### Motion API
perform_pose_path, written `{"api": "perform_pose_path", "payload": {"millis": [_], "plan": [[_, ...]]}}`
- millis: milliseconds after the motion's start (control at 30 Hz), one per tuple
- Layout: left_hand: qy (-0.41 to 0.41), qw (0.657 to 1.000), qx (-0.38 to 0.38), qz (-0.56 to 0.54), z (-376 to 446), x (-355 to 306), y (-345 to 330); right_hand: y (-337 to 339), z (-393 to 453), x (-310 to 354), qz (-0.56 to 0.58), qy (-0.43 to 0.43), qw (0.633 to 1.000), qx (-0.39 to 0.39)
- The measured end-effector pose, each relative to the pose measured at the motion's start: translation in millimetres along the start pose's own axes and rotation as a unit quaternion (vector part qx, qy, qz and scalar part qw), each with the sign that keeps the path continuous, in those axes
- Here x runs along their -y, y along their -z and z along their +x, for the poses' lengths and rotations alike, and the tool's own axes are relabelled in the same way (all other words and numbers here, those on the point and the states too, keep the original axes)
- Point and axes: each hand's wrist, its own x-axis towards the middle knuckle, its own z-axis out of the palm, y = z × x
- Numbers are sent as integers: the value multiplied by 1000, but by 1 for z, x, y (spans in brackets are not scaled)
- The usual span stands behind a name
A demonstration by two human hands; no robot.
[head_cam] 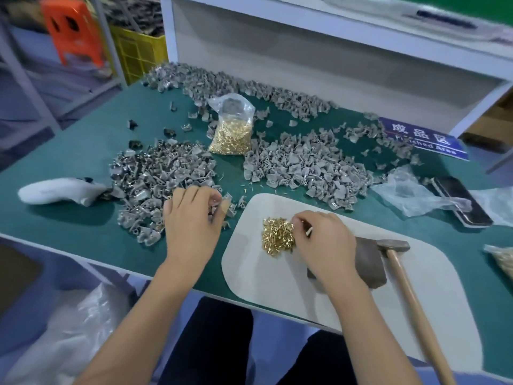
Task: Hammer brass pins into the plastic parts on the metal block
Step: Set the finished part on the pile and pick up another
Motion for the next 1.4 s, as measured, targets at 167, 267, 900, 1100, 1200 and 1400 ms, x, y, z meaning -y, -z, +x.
{"api": "perform_pose_path", "payload": {"millis": [167, 267, 900, 1100, 1200, 1400], "plan": [[-76, 991, 86, -65, 23, -31, -23, 3, 31, -12, 65, -35, 997, 39], [-95, 982, 145, -78, 42, -54, -44, -1, 33, -10, 47, -36, 997, 39], [-74, 987, 140, 34, 80, -76, -96, -6, 35, -16, 24, -33, 999, 31], [-80, 987, 136, 21, 89, -76, -88, -6, 37, -13, 26, -31, 999, 29], [-102, 989, 100, 37, 90, -80, -73, -5, 37, -14, 24, -32, 999, 25], [-31, 961, 89, -259, 44, -68, -35, -3, 34, -15, 21, 13, 999, 39]]}}
